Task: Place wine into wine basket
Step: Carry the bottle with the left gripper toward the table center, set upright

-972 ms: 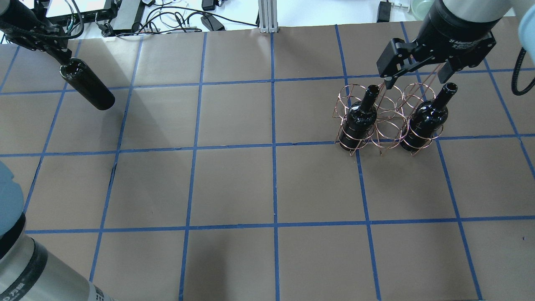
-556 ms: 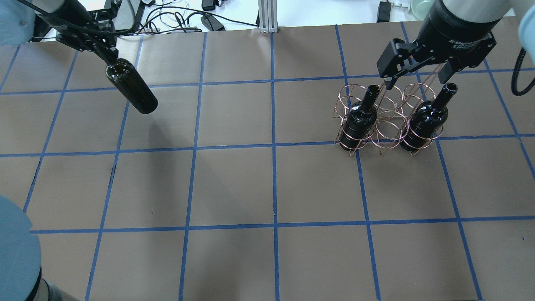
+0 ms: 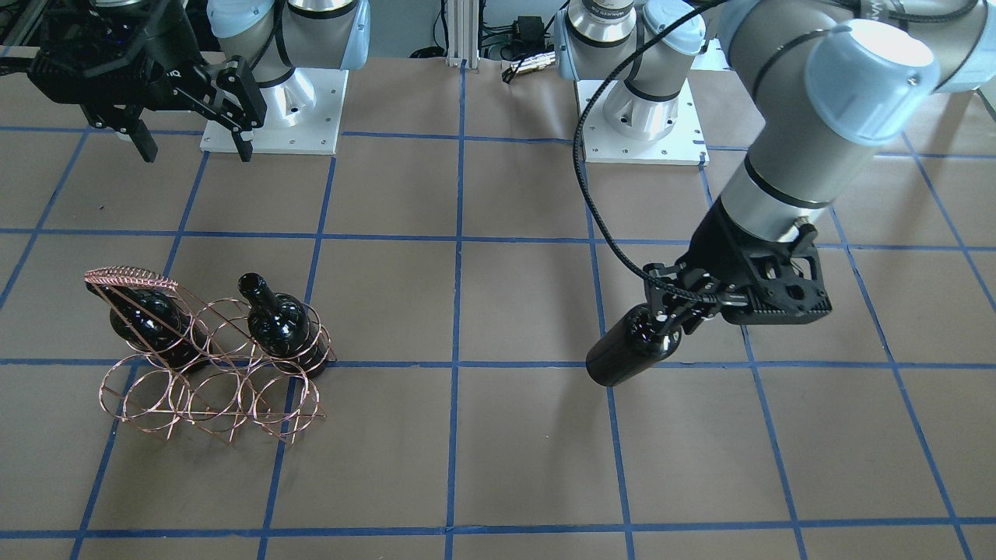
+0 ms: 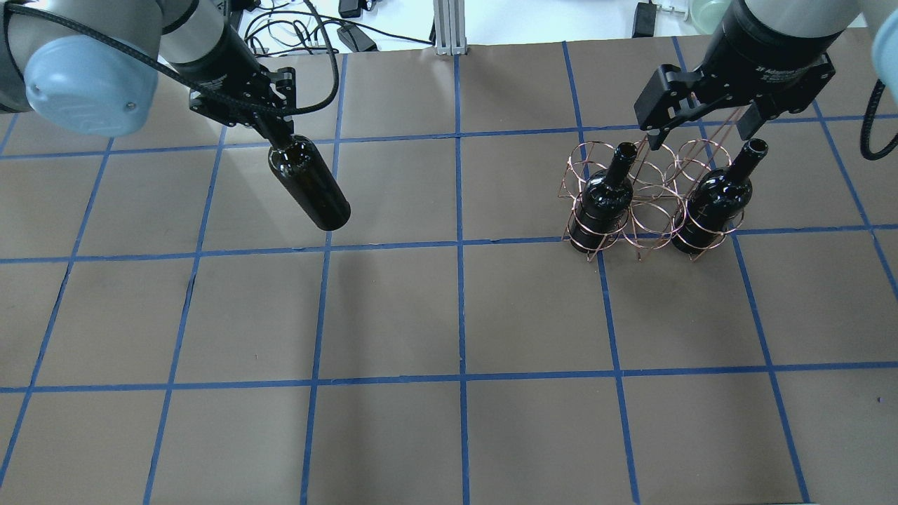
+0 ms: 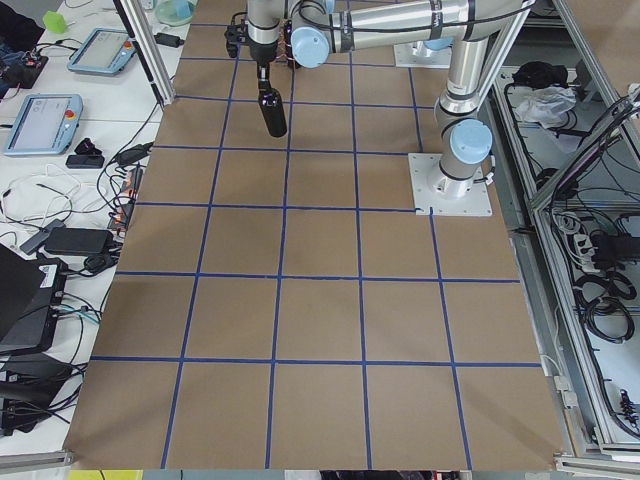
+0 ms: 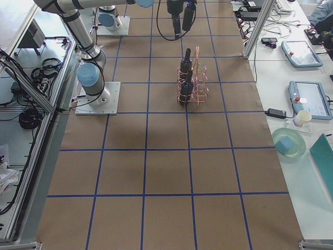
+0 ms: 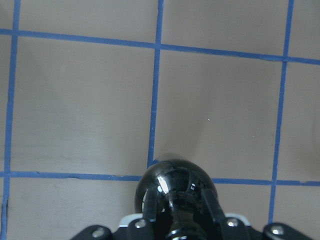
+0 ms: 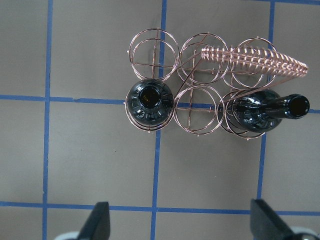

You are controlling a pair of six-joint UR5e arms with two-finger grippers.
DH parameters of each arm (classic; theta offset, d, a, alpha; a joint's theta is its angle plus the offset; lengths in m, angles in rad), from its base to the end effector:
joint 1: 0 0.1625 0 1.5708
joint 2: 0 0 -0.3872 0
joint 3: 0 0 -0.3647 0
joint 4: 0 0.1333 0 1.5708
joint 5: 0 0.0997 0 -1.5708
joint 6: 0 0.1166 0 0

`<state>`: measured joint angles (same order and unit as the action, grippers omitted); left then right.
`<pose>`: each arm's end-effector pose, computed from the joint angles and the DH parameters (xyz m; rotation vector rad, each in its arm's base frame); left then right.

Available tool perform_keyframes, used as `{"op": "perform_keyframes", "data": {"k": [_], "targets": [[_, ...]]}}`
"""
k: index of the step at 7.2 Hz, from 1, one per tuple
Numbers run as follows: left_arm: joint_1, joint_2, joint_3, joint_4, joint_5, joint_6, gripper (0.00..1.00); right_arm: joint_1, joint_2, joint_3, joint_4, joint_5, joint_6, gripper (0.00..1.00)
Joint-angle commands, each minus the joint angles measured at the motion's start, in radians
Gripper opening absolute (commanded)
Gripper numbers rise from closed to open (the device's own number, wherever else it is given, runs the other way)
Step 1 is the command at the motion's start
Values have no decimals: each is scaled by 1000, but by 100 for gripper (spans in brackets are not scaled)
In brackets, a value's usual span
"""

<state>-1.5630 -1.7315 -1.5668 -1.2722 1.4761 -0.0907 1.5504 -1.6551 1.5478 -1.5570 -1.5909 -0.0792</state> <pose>-0.1401 -0.5384 0.3870 0.1392 -3.0309 0.2095 0.1220 -0.4427 0.4806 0.0901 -3.1123 0.1439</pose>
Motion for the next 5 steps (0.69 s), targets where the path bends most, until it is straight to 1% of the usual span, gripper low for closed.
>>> {"op": "perform_keyframes", "data": {"k": [1, 2, 4, 5], "targets": [[-127, 47, -118, 123, 106, -137, 0, 0, 0, 0, 0, -1, 1, 100], [-184, 50, -162, 179, 116, -162, 0, -1, 0, 0, 0, -1, -1, 100], [-210, 46, -174, 189, 118, -240, 0, 1, 0, 0, 0, -3, 1, 100], [-232, 46, -176, 189, 128, -242, 0, -1, 0, 0, 0, -4, -1, 100]]}}
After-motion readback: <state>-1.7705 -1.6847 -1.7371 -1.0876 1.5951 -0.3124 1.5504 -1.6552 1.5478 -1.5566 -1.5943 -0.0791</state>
